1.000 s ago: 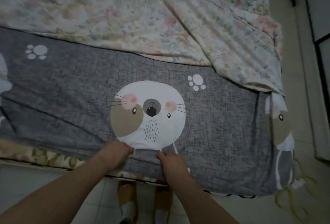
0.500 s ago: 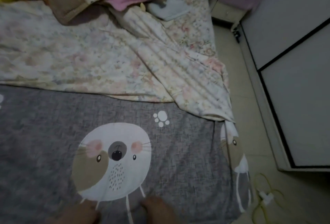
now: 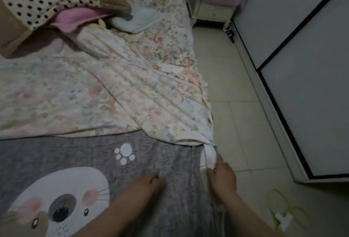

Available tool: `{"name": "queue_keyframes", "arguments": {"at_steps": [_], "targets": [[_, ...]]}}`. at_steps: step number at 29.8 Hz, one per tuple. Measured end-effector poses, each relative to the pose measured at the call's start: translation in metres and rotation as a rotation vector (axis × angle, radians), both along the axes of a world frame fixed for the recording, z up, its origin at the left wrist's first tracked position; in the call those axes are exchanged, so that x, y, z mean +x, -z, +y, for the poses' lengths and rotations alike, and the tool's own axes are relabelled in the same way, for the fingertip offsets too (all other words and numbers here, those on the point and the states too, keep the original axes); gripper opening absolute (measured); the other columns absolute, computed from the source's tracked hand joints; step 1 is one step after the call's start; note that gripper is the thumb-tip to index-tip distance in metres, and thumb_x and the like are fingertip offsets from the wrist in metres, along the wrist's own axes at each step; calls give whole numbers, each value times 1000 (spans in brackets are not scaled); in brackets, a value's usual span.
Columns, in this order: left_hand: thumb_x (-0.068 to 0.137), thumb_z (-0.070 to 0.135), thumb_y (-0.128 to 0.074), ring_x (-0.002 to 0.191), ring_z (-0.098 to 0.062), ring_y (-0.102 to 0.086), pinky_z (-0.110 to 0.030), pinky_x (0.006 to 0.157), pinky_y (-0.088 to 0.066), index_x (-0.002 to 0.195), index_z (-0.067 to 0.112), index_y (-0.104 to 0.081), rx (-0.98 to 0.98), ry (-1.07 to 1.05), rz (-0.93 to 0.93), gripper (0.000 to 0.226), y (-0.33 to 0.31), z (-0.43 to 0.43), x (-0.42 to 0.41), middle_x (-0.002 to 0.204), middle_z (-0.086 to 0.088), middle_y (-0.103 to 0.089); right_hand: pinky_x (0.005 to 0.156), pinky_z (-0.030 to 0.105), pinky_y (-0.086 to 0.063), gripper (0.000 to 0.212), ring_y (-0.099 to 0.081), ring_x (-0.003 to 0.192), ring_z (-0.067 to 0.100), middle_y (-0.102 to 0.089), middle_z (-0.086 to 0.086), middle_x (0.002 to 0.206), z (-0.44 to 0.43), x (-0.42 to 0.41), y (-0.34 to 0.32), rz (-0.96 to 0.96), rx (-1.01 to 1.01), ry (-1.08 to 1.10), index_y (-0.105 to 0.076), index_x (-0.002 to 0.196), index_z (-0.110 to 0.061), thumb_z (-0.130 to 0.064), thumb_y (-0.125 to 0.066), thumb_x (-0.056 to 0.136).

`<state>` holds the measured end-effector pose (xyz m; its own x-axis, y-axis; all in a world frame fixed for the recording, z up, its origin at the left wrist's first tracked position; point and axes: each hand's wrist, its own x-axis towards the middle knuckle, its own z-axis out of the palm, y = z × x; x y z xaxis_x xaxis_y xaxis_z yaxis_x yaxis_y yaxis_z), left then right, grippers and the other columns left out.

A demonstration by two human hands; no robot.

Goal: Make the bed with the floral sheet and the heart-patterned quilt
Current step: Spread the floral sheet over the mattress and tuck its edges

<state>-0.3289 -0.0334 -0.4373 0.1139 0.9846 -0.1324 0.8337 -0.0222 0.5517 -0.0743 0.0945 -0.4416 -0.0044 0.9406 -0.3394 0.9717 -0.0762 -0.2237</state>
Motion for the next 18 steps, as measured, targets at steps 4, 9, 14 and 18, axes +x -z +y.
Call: {"name": "queue_keyframes", "arguments": {"at_steps": [4, 9, 14, 18], "targets": [[82, 9, -51, 109, -24, -65, -31, 91, -52, 135, 19, -51, 255, 131, 144, 54, -6, 113, 57, 128, -9, -63, 56, 33, -56, 45, -70, 71, 29, -70, 15, 94, 1, -28, 12, -52, 159, -313, -69, 116, -18, -18, -53, 74], [72, 14, -55, 121, -43, -57, -51, 90, -55, 128, 9, -63, 92, 340, 486, 57, -3, 226, 110, 130, -17, -62, 109, 54, -34, 46, -67, 105, 35, -73, 3, 94, 10, -28, 55, -83, -69, -430, -80, 97, -23, -29, -40, 74], [98, 18, -40, 137, -30, -35, -43, 114, -24, 134, 16, -51, -144, 417, 742, 38, 11, 249, 129, 142, -10, -45, 118, 50, 9, 44, -71, 87, 23, -74, -4, 86, 1, -18, 74, -109, -116, -429, -80, 89, -29, -31, -42, 68], [87, 18, -51, 69, -14, -58, -32, 62, -43, 88, 20, -56, 9, -100, 18, 6, -7, 248, 118, 77, 2, -62, 79, 43, -58, 26, -71, 70, 23, -72, -3, 81, 19, -11, 52, 166, 29, -272, -75, 73, -28, -25, -50, 66]]}}
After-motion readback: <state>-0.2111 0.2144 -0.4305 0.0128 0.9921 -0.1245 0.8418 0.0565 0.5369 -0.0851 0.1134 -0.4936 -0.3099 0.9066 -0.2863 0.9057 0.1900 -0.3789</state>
